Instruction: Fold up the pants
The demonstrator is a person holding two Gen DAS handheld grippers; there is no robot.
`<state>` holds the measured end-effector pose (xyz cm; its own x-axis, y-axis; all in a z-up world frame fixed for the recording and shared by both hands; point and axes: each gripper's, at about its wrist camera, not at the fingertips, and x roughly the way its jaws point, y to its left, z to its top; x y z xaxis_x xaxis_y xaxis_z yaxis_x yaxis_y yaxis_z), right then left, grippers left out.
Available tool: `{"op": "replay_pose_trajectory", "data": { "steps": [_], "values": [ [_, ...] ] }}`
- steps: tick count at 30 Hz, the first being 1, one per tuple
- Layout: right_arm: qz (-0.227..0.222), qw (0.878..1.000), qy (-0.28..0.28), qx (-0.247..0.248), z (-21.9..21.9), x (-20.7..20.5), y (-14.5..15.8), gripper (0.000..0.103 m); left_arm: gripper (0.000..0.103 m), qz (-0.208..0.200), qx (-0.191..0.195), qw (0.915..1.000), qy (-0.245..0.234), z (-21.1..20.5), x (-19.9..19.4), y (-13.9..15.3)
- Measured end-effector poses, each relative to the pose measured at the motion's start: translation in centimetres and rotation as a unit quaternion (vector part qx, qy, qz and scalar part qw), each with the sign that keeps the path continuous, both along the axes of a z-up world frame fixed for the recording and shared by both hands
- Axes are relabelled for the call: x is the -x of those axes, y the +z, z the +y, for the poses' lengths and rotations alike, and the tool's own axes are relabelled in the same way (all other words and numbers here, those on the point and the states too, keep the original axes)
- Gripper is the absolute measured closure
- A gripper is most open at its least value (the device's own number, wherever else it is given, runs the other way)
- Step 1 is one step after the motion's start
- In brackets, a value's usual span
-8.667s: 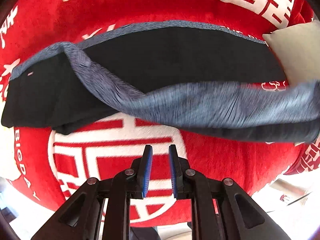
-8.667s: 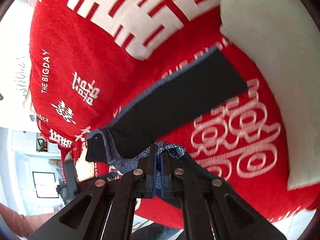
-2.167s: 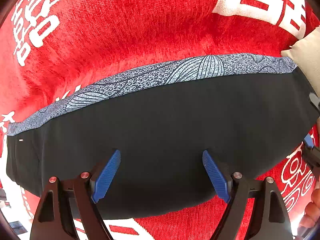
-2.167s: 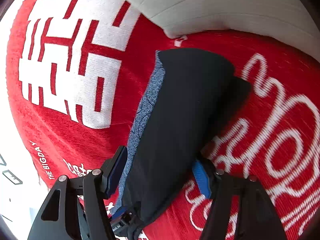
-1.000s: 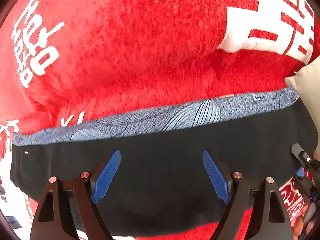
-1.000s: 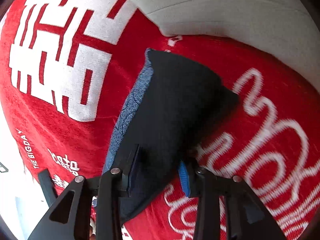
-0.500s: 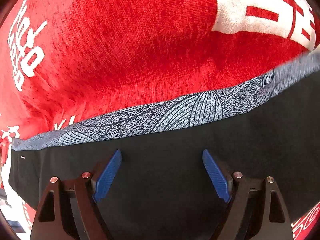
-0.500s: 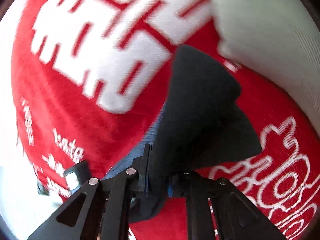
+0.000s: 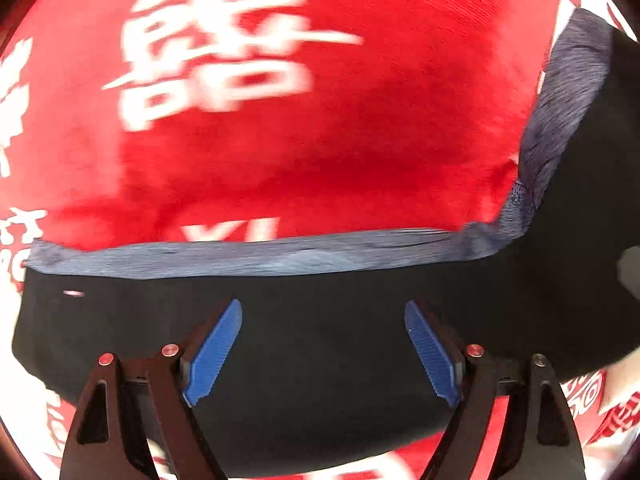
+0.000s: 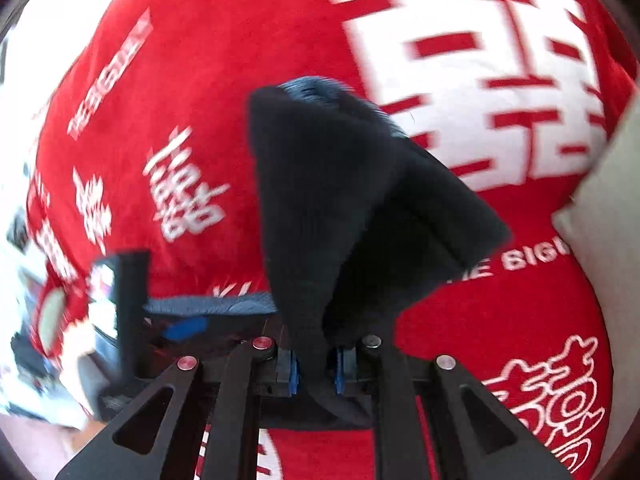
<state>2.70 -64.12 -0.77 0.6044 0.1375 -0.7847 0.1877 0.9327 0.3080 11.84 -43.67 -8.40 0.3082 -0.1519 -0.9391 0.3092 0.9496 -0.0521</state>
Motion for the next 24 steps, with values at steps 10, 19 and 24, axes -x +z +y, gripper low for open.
{"op": "replay_pose_trajectory", "data": {
  "steps": [10, 19, 24],
  "values": [
    [0.103, 0.971, 0.121, 0.180, 16.9, -3.9, -9.0, 0.088, 0.018, 0.034, -0.025, 0.9971, 0.063, 16.0, -0.6, -1.7],
    [0.106, 0.914, 0.182, 0.347, 24.4, -1.1, -12.0, 0.046, 0.018, 0.065, 0.017, 0.9961, 0.056, 18.4, -1.1, -3.6],
    [0.104, 0.912, 0.203, 0.340, 24.1, 3.0, -9.3, 0.046, 0.018, 0.072, 0.065, 0.9951, 0.023, 15.5, -0.5, -0.9]
  ]
}}
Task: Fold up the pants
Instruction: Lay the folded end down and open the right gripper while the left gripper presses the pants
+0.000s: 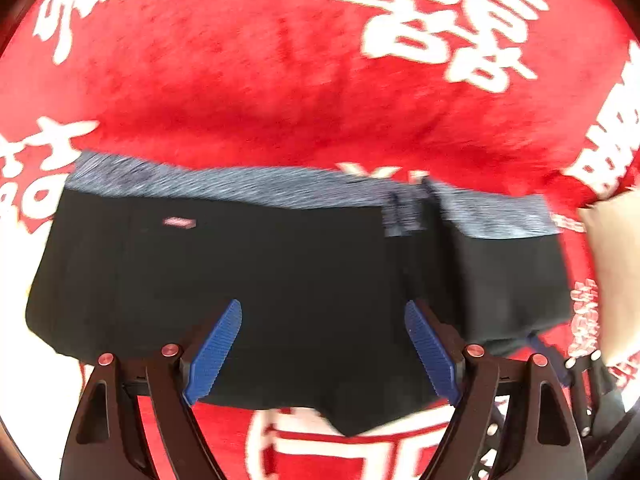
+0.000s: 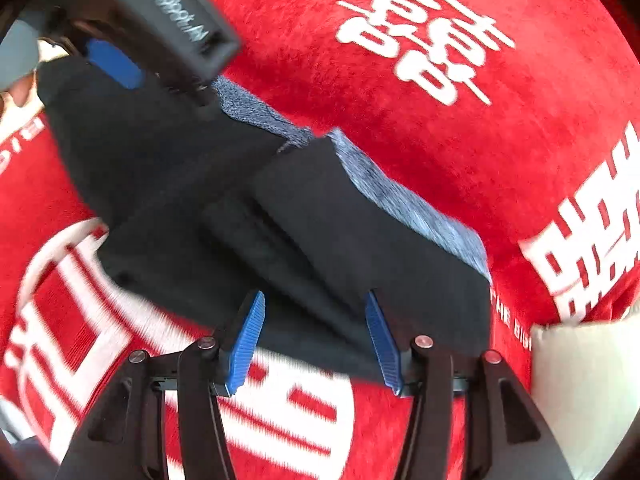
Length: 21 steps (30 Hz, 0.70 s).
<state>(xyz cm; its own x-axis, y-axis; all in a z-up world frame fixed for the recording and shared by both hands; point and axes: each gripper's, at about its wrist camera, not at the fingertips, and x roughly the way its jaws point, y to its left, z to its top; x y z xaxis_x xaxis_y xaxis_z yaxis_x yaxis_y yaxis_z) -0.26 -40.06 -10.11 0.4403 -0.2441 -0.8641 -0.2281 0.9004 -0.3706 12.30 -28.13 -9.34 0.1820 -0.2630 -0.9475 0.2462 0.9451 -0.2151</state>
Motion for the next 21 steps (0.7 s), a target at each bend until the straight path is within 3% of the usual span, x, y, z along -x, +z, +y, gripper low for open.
{"op": "replay_pose_trajectory", "data": {
  "steps": [3, 10, 12, 14, 15, 18, 21],
  "values": [
    [0.013, 0.996, -0.061, -0.066, -3.6, 1.2, 2.3, 0.045, 0.018, 0.001, 0.027, 0.9991, -0.034, -2.4, 0.2, 1.3],
    [0.029, 0.977, -0.168, -0.125, -8.9, 2.3, 3.1, 0.045, 0.018, 0.005, 0.032, 0.9936, -0.109, -8.1, 1.1, 1.3],
    [0.031, 0.975, -0.175, -0.130, -9.6, 2.5, 2.6, 0.045, 0.037, 0.009, 0.028, 0.9929, -0.115, -9.0, 1.1, 0.6],
    [0.031, 0.973, -0.181, -0.139, -9.9, 2.9, 2.5, 0.045, 0.092, 0.030, 0.024, 0.9915, -0.125, -9.7, 1.0, -0.4],
    [0.034, 0.971, -0.186, -0.147, -10.2, 3.1, 2.4, 0.045, 0.098, 0.038, 0.021, 0.9908, -0.128, -10.0, 1.1, -0.9],
    [0.041, 0.965, -0.200, -0.163, -11.2, 2.5, 1.7, 0.046, 0.098, 0.039, 0.034, 0.9904, -0.128, -10.0, 1.5, -0.2],
    [0.037, 0.962, -0.209, -0.172, -11.8, 3.2, 2.4, 0.046, 0.098, 0.034, 0.022, 0.9911, -0.127, -9.2, 2.1, 0.4]
  ]
}}
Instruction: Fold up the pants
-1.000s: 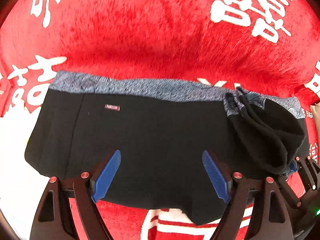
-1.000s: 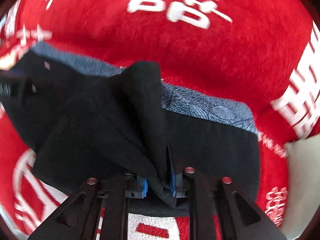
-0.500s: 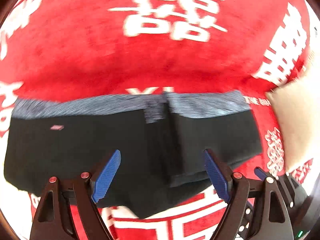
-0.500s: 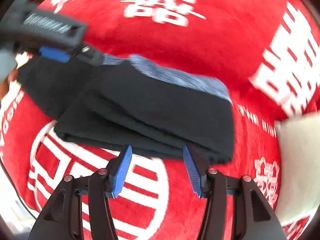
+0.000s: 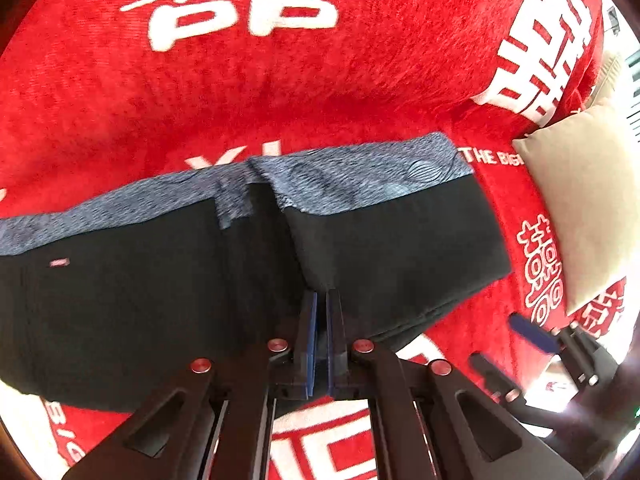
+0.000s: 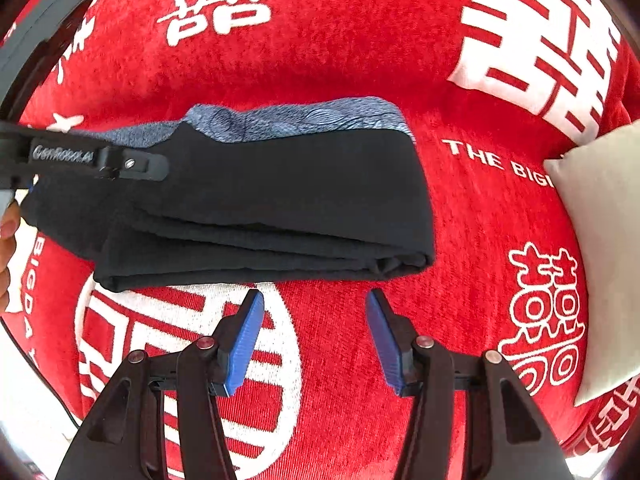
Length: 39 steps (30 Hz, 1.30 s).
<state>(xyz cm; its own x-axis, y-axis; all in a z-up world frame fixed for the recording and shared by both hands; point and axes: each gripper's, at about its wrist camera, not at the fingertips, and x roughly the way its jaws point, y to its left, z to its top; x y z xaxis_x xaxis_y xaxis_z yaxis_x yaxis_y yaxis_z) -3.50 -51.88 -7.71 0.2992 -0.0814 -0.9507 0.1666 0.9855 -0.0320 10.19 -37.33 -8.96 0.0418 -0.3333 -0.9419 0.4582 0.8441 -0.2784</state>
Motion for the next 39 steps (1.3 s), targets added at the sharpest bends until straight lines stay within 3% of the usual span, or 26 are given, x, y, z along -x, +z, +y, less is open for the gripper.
{"op": "replay_pose_trajectory", "data": {
  "steps": [4, 6, 14, 20, 22, 24, 29, 31, 34, 39],
  "values": [
    [0.002, 1.000, -0.004, -0.002, -0.6, 0.3, 0.2, 0.046, 0.098, 0.036, -0.027, 0.9990, 0.004, 1.7, 1.0, -3.0],
    [0.007, 1.000, -0.008, -0.008, -1.0, 0.3, -0.1, 0.046, 0.098, 0.017, -0.029, 0.9994, -0.007, 1.7, 1.8, -3.6],
    [-0.005, 0.999, -0.036, -0.040, -4.4, -1.3, 0.3, 0.046, 0.097, -0.031, -0.064, 0.9973, 0.013, 2.1, 1.9, -1.1],
    [-0.026, 0.992, -0.090, -0.083, -8.8, -6.0, 0.9, 0.046, 0.097, -0.041, -0.051, 0.9973, 0.034, 1.1, 0.0, 1.1],
    [-0.024, 0.990, -0.101, -0.099, -9.8, -7.7, 0.4, 0.060, 0.097, -0.043, -0.048, 0.9973, 0.034, 0.0, -0.5, 1.1],
    [-0.018, 0.987, -0.110, -0.115, -10.5, -9.4, -0.3, 0.063, 0.097, -0.041, -0.050, 0.9973, 0.036, -1.0, -0.9, 0.5],
    [-0.002, 0.990, -0.085, -0.111, -10.0, -12.9, -2.0, 0.065, 0.097, -0.025, -0.084, 0.9949, 0.050, -2.0, -1.4, -2.5],
    [0.026, 0.993, -0.064, -0.091, -9.4, -13.9, -3.7, 0.065, 0.097, -0.020, -0.088, 0.9943, 0.058, -1.8, -1.2, -3.2],
    [0.048, 0.996, -0.035, -0.069, -8.8, -14.5, -5.8, 0.065, 0.097, -0.029, -0.091, 0.9938, 0.057, -2.0, -0.9, -3.3],
    [0.043, 0.998, -0.021, -0.049, -7.8, -14.2, -5.2, 0.065, 0.097, -0.028, -0.087, 0.9934, 0.069, -1.9, -0.6, -2.9]
  ]
}}
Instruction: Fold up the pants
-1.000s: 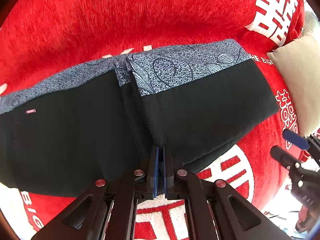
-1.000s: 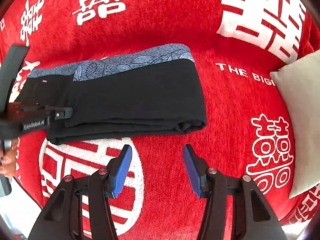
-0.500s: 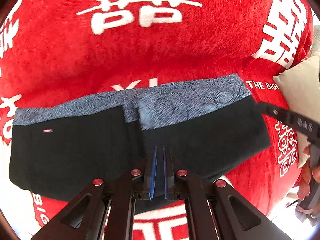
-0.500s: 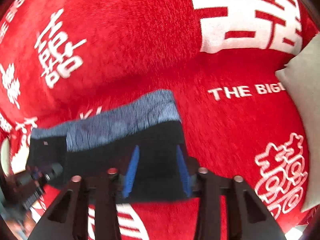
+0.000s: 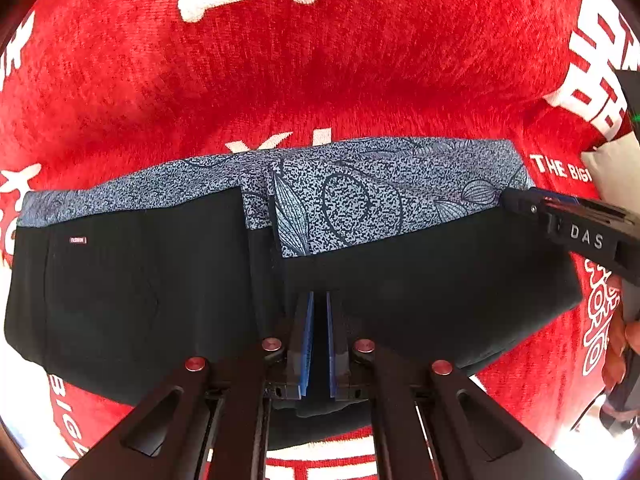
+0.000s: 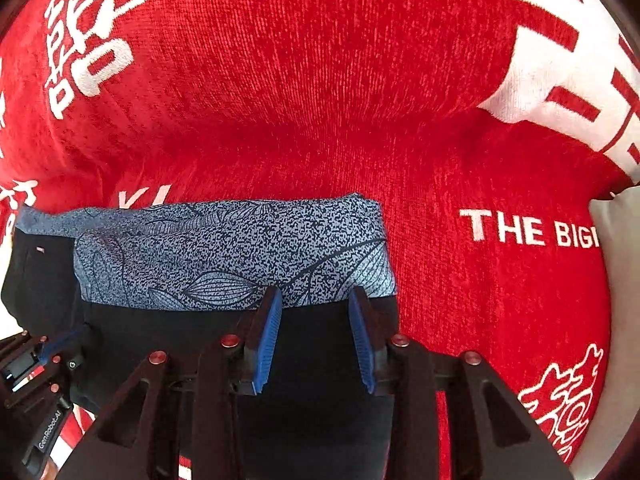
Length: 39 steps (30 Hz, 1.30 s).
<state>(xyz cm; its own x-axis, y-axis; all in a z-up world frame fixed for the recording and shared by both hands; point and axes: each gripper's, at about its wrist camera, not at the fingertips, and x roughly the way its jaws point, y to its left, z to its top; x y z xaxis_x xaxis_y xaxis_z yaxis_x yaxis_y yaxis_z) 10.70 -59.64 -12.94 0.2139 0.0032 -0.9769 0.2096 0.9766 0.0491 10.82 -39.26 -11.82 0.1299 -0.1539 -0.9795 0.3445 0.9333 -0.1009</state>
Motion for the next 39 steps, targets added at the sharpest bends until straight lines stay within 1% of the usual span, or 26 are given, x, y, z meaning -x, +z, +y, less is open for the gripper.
{"op": "replay_pose_trajectory", "data": {
  "steps": [4, 9, 10, 11, 12, 13, 14, 16, 17, 19, 21, 22, 24, 26, 27, 28, 29, 36, 39],
  "values": [
    [-0.002, 1.000, 0.015, 0.001, 0.5, 0.4, 0.7, 0.065, 0.097, -0.004, -0.003, 1.0000, 0.000, -0.2, 0.3, 0.6],
    [-0.001, 1.000, 0.025, -0.004, 1.0, 1.5, 1.8, 0.064, 0.097, -0.004, 0.003, 1.0000, 0.001, -0.6, 0.9, 1.2],
    [0.000, 1.000, 0.025, -0.007, 1.2, 1.8, 2.0, 0.064, 0.088, -0.004, 0.003, 1.0000, 0.002, -0.7, 1.0, 1.3],
    [0.001, 1.000, 0.024, -0.010, 1.3, 2.3, 2.3, 0.062, 0.053, -0.005, 0.005, 1.0000, 0.006, -0.7, 1.2, 1.6],
    [0.002, 1.000, 0.025, -0.011, 1.6, 2.6, 2.5, 0.058, 0.035, -0.013, 0.007, 0.9998, 0.013, -0.7, 1.3, 1.9],
    [0.004, 1.000, 0.027, -0.012, 1.7, 2.9, 2.8, 0.056, 0.025, -0.030, 0.012, 0.9993, 0.020, -0.5, 1.5, 2.5],
    [0.006, 0.999, 0.030, -0.013, 2.3, 3.2, 3.0, 0.054, 0.025, -0.037, 0.015, 0.9990, 0.020, -0.5, 1.8, 3.0],
    [0.008, 0.999, 0.035, -0.012, 3.0, 3.9, 3.3, 0.053, 0.025, -0.031, 0.017, 0.9992, 0.021, -0.6, 2.0, 3.3],
    [0.011, 0.999, 0.037, -0.013, 3.4, 4.3, 3.4, 0.051, 0.024, -0.028, 0.014, 0.9993, 0.022, -0.6, 2.1, 3.3],
    [0.015, 0.999, 0.038, -0.013, 3.7, 4.8, 3.7, 0.044, 0.024, -0.025, 0.007, 0.9993, 0.025, -0.7, 2.4, 3.6],
    [0.015, 0.999, 0.036, -0.014, 4.1, 5.3, 4.0, 0.035, 0.024, -0.029, -0.003, 0.9991, 0.030, -0.6, 2.8, 4.1],
    [0.015, 0.999, 0.035, -0.014, 4.1, 5.6, 4.4, 0.028, 0.024, -0.028, -0.006, 0.9991, 0.032, -0.6, 3.0, 4.3],
    [0.013, 0.999, 0.033, -0.011, 4.0, 6.1, 5.0, 0.018, 0.024, -0.021, -0.009, 0.9991, 0.036, -0.4, 3.4, 4.4],
    [0.014, 0.999, 0.031, -0.006, 3.9, 6.3, 5.3, 0.016, 0.024, -0.014, -0.012, 0.9990, 0.040, -0.2, 3.8, 4.4],
    [0.014, 0.999, 0.030, -0.004, 3.8, 6.4, 5.4, 0.011, 0.024, -0.013, -0.015, 0.9989, 0.042, -0.1, 3.9, 4.2],
    [0.015, 0.999, 0.030, -0.002, 3.7, 6.5, 5.6, 0.003, 0.024, -0.012, -0.018, 0.9988, 0.043, 0.1, 4.2, 4.3],
    [0.014, 0.999, 0.030, -0.001, 3.7, 6.6, 5.7, 0.000, 0.024, -0.012, -0.018, 0.9988, 0.045, 0.2, 4.4, 4.4],
    [0.016, 0.999, 0.040, -0.003, 4.1, 6.8, 6.2, 0.000, 0.024, -0.007, -0.027, 0.9972, 0.069, 1.4, 5.6, 5.0],
    [0.017, 0.999, 0.046, -0.005, 4.4, 6.8, 6.3, 0.000, 0.024, -0.006, -0.023, 0.9966, 0.079, 2.0, 6.1, 5.3]
  ]
}}
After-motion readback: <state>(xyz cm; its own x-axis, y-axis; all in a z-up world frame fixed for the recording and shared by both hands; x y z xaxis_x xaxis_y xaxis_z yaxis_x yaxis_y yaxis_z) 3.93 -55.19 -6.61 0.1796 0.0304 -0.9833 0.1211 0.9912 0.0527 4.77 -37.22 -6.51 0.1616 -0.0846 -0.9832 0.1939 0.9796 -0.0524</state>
